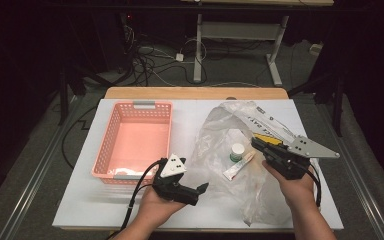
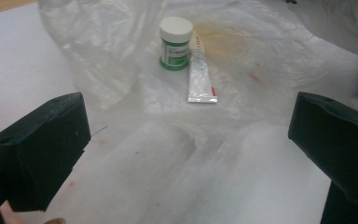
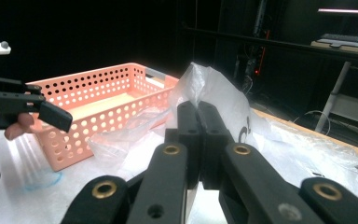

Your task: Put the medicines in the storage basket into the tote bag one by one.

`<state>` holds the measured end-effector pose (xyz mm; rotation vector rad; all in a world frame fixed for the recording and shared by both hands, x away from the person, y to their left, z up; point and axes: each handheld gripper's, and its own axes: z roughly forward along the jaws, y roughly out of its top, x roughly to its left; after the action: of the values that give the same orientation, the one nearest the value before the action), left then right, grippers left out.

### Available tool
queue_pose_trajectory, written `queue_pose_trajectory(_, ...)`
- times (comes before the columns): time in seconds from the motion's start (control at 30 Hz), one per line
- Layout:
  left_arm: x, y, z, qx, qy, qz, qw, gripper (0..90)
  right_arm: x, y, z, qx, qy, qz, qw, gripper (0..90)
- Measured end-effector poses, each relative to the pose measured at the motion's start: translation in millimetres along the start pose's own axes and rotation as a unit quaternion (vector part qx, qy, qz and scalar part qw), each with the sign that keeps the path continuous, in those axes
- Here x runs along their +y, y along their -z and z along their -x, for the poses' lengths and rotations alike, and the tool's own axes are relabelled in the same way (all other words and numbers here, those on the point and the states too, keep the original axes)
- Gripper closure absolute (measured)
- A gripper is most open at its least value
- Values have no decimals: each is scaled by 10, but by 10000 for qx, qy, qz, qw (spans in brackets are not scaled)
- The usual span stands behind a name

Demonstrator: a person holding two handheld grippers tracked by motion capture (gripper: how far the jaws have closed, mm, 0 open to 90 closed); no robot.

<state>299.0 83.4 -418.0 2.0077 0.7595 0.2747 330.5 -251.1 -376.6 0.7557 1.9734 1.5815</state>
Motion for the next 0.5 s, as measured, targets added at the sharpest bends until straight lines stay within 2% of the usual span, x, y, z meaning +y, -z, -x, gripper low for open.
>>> queue_pose_trajectory(0.33,-59,256,-259,423,221,147,9988,0,-2,-4,-4,0,6,-22,10000,900)
queue_pose_trajectory(0.5,-90,315,-379,656,308,101,9973,0,-6,-5,0,-4,-1,-29,10000,900)
